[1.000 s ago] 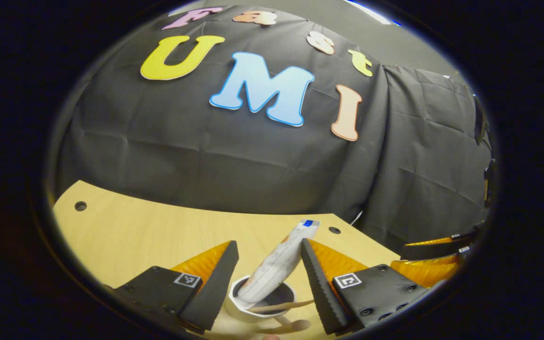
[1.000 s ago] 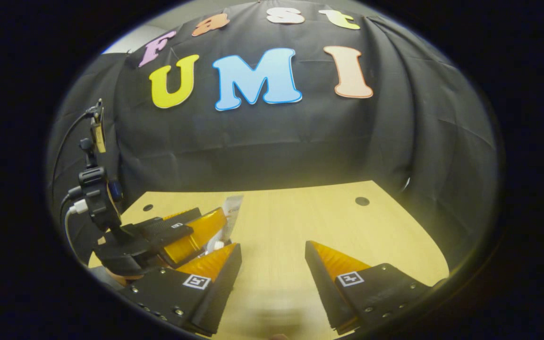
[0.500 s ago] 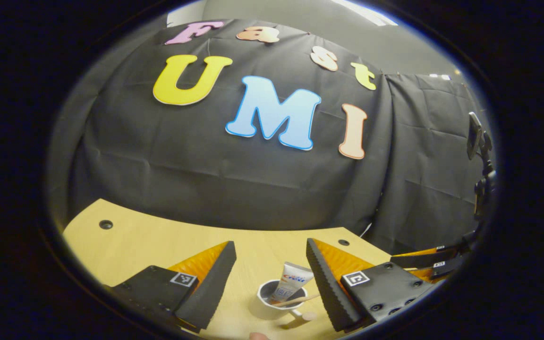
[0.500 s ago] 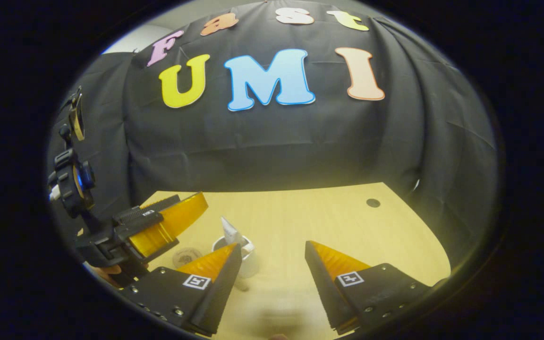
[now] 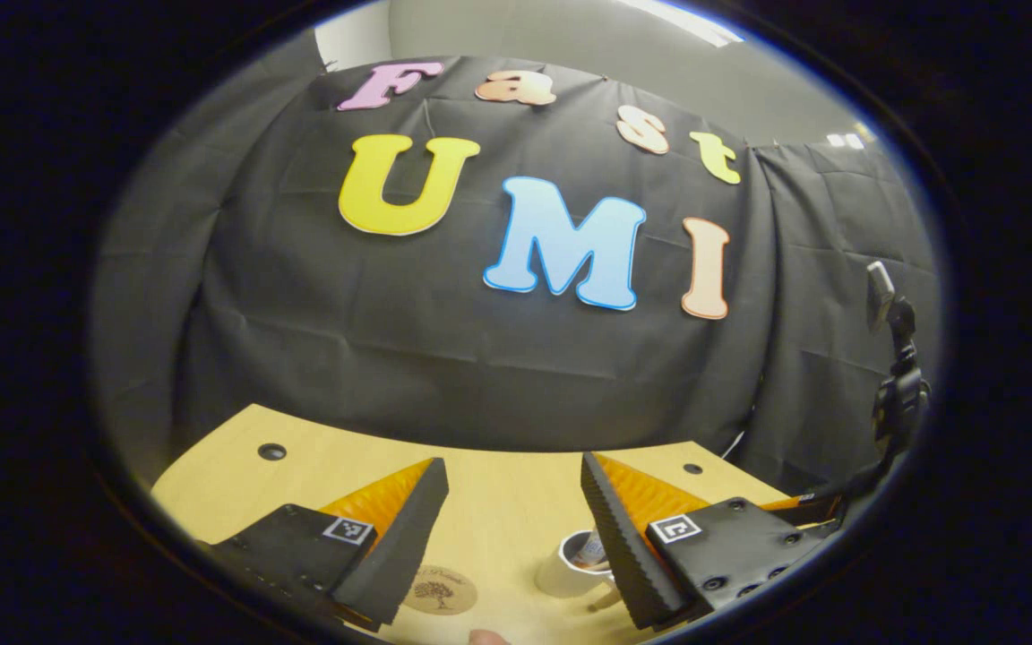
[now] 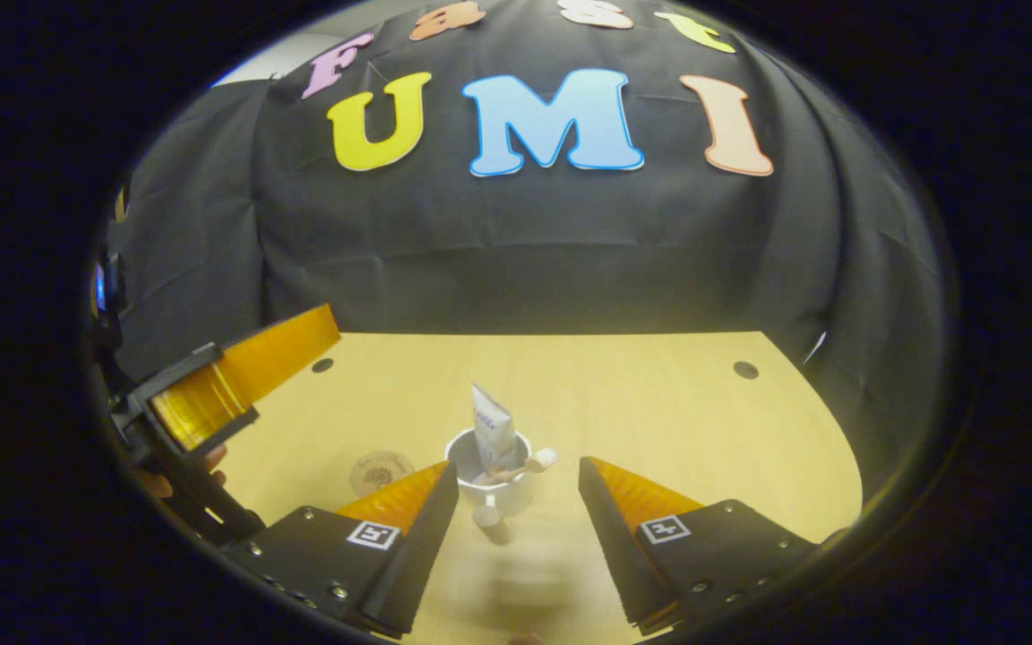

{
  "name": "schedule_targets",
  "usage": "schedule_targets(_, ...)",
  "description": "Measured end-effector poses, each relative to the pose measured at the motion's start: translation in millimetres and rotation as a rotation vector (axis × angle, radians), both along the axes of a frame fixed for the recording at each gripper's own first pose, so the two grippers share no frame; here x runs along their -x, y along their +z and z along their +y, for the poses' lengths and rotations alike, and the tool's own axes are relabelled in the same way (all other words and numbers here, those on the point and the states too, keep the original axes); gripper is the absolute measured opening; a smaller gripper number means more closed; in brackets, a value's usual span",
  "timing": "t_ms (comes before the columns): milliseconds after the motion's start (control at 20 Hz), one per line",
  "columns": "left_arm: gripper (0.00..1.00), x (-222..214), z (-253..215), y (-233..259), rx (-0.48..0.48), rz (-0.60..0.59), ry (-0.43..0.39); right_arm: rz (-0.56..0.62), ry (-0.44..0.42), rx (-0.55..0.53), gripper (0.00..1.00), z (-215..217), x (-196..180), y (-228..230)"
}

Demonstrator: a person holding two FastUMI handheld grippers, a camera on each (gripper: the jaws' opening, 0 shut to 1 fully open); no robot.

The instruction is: Put the toothbrush and toothpaste on the desktop into the cup, then pick up the cup and place it on the coaster on the desktop.

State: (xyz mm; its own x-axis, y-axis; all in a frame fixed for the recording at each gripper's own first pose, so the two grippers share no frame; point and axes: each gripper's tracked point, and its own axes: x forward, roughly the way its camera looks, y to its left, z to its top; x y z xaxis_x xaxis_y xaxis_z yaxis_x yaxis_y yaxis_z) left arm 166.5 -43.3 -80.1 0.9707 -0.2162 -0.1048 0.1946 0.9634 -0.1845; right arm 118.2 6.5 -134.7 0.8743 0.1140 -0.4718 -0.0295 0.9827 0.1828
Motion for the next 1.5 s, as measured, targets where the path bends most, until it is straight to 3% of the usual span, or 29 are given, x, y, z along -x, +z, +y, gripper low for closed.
schedule_targets(400,0.96,23,26,1,-0.002,0.022,0.053,0.219,0.049,0.008,0.82,18,-3,-40)
schedule_targets(500,0.96,27,29,2,0.002,0.025,0.059,0.276,0.060,0.015,0.82,19,-5,-32)
schedule_targets(550,0.92,30,30,3,0.005,0.025,0.062,0.306,0.064,0.020,0.82,19,-5,-37)
schedule_targets(750,0.96,36,34,3,0.012,0.032,0.066,0.409,0.079,0.072,0.82,20,-7,-53)
schedule_targets(1150,0.96,38,39,-1,0.026,0.058,0.058,0.545,0.128,0.149,0.81,28,-14,-78)
schedule_targets(1500,0.96,35,49,-8,0.035,0.088,0.070,0.642,0.171,0.155,0.81,36,-21,-95)
